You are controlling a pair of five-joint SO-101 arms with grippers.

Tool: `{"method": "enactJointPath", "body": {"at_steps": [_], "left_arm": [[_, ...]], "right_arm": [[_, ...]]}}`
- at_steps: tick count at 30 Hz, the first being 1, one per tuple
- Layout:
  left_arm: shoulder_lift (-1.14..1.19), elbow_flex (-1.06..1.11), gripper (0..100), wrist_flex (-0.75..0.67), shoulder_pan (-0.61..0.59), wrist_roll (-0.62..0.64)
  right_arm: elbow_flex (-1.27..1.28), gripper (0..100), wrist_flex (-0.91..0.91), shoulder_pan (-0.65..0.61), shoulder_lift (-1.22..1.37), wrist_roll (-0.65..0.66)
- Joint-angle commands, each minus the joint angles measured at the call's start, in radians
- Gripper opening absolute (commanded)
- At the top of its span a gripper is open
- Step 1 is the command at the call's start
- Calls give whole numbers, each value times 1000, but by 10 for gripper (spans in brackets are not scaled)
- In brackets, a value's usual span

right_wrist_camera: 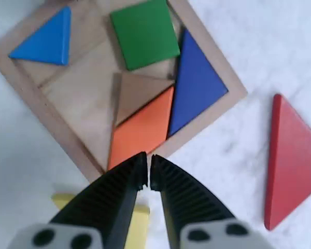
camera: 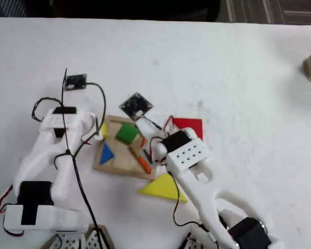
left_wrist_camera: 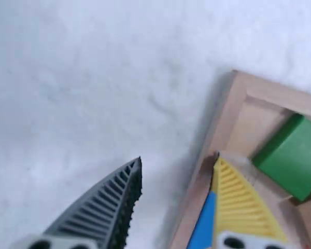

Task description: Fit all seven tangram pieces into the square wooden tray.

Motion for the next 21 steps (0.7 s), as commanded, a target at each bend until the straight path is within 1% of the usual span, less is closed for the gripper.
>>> {"method": "enactJointPath", "body": {"at_steps": [1, 6, 11, 13, 17, 21], "left_arm": [[-5, -44, 237, -9, -15, -3], [-7, -44, 237, -9, -24, -3], [-7, -49, 237, -11, -54, -5], [-5, -49, 237, -11, -54, -6], [-4, -49, 237, -11, -54, -9], [-4, -49, 237, -11, -54, -9]], "right_arm": [[18, 18, -134, -62, -25, -8], [77, 18, -351, -147, 54, -8], [46, 17, -542, -156, 225, -8], [-3, 17, -576, -151, 294, -8], [-101, 17, -575, -124, 406, -8], [-144, 17, -573, -104, 441, -6]]}}
